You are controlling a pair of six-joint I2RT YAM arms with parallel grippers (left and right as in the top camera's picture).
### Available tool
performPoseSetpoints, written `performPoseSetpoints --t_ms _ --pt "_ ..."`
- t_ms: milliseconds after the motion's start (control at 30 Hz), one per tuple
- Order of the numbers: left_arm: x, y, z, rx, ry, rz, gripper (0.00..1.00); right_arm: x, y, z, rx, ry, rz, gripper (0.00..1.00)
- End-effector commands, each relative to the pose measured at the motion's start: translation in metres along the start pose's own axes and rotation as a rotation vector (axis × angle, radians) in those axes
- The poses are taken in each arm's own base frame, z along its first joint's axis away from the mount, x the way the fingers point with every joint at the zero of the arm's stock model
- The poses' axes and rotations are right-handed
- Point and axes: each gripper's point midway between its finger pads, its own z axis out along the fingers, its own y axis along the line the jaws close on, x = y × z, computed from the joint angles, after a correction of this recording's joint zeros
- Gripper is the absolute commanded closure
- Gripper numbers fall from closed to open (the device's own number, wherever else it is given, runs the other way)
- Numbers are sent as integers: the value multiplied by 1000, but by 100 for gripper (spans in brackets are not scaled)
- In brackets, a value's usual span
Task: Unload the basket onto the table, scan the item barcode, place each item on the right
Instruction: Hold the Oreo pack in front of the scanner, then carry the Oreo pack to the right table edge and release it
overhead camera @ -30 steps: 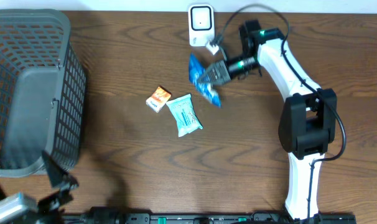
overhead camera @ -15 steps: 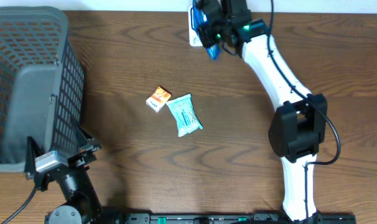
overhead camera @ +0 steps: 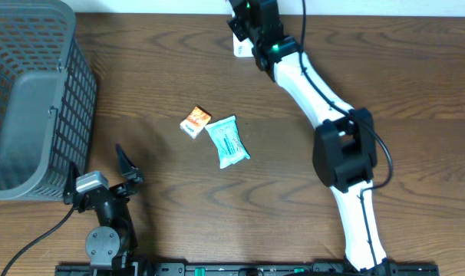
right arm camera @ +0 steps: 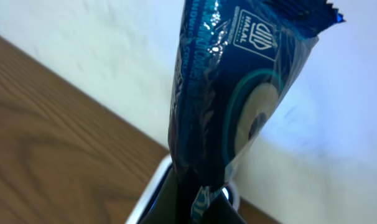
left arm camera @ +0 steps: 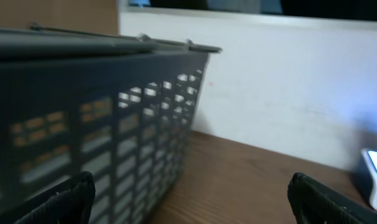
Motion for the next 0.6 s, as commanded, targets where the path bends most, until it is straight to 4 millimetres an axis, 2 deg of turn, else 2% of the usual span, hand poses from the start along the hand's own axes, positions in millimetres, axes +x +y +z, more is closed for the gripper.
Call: performPoseSetpoints --t_ms 0,100,167,300,400,567 --pt "12 -29 -3 173 37 53 2 16 -3 14 50 11 -41 99" --pt "29 -49 -9 304 90 170 2 28 3 21 44 23 -42 99" --pt "39 -52 -11 331 124 227 2 34 6 24 41 32 -44 99" --pt "41 -51 -11 331 133 231 2 37 1 24 49 37 -50 99" --pt "44 -51 -12 331 142 233 2 31 -4 24 60 20 -56 99" --pt "58 -49 -14 333 199 243 2 9 -9 23 82 -57 -48 99"
